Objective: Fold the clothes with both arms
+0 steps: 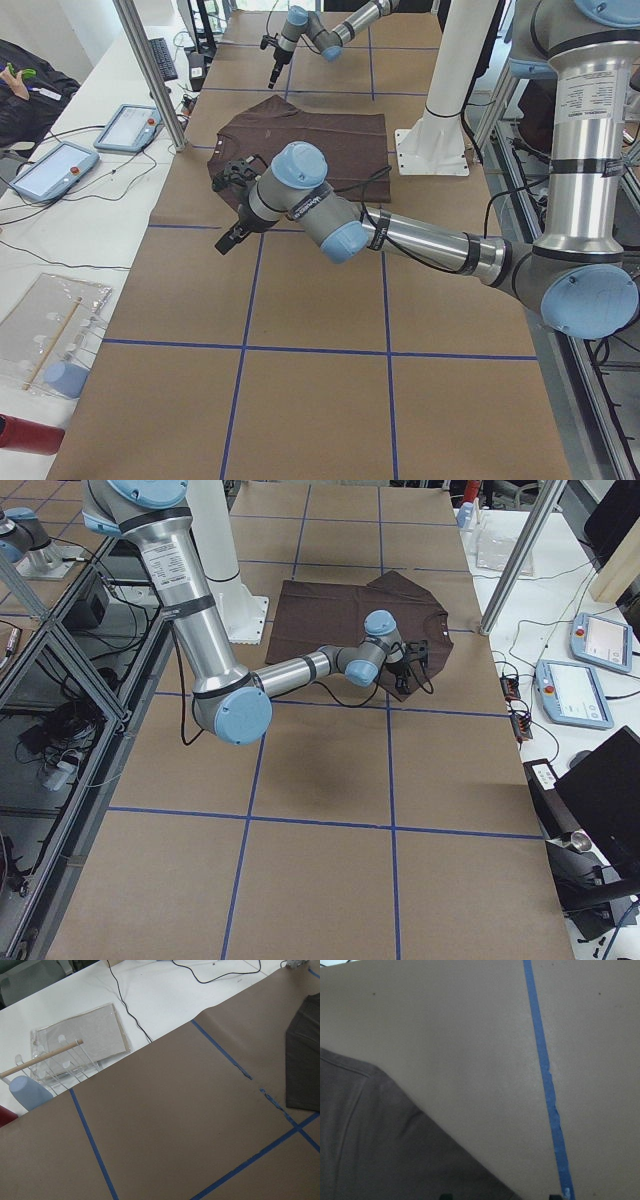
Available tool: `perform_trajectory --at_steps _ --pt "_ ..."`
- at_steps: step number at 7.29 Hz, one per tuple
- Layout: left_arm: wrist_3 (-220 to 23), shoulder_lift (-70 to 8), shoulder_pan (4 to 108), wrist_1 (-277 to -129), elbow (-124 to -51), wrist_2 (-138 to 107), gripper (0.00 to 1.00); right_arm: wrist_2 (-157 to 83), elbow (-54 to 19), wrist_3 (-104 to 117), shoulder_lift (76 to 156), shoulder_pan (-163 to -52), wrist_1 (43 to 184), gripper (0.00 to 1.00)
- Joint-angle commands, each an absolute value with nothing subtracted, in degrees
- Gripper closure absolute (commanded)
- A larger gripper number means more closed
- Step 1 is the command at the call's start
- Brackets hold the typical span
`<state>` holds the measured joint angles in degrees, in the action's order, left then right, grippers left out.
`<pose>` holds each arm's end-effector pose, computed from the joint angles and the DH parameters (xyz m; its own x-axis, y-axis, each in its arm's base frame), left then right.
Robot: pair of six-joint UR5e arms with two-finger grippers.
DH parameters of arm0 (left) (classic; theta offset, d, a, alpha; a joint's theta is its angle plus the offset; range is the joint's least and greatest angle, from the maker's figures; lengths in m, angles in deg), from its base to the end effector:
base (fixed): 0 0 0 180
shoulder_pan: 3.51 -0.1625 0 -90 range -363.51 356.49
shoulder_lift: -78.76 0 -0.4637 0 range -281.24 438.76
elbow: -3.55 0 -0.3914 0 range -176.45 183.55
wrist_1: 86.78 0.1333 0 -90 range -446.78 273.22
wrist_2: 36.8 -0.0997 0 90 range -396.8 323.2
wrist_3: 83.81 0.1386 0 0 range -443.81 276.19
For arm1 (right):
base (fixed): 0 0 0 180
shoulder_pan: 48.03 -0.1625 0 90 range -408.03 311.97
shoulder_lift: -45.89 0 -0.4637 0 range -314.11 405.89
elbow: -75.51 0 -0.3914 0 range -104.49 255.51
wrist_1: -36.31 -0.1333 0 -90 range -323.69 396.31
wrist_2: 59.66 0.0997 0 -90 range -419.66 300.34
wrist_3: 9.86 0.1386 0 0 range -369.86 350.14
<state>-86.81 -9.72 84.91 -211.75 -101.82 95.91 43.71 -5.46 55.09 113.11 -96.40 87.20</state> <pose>-0.0252 -0.5109 0.5244 0.7204 0.4954 -0.4854 0.0196 0.6850 0.7282 -0.4076 -0.6110 0.4989 0.6194 0.0768 0.7813 -0.3780 0.9014 0.2110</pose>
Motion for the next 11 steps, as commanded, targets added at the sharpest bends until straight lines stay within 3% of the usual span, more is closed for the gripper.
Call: perform_trajectory --at_steps 1,11 --pt "-86.8 -9.7 84.9 -211.8 -101.8 95.9 0.0 41.9 -4.2 55.0 112.9 -94.5 87.3 0.31" --pt "-86.4 -9.4 84.9 -211.8 -101.7 95.9 0.0 37.9 -2.6 55.1 112.8 -93.1 87.2 0.34"
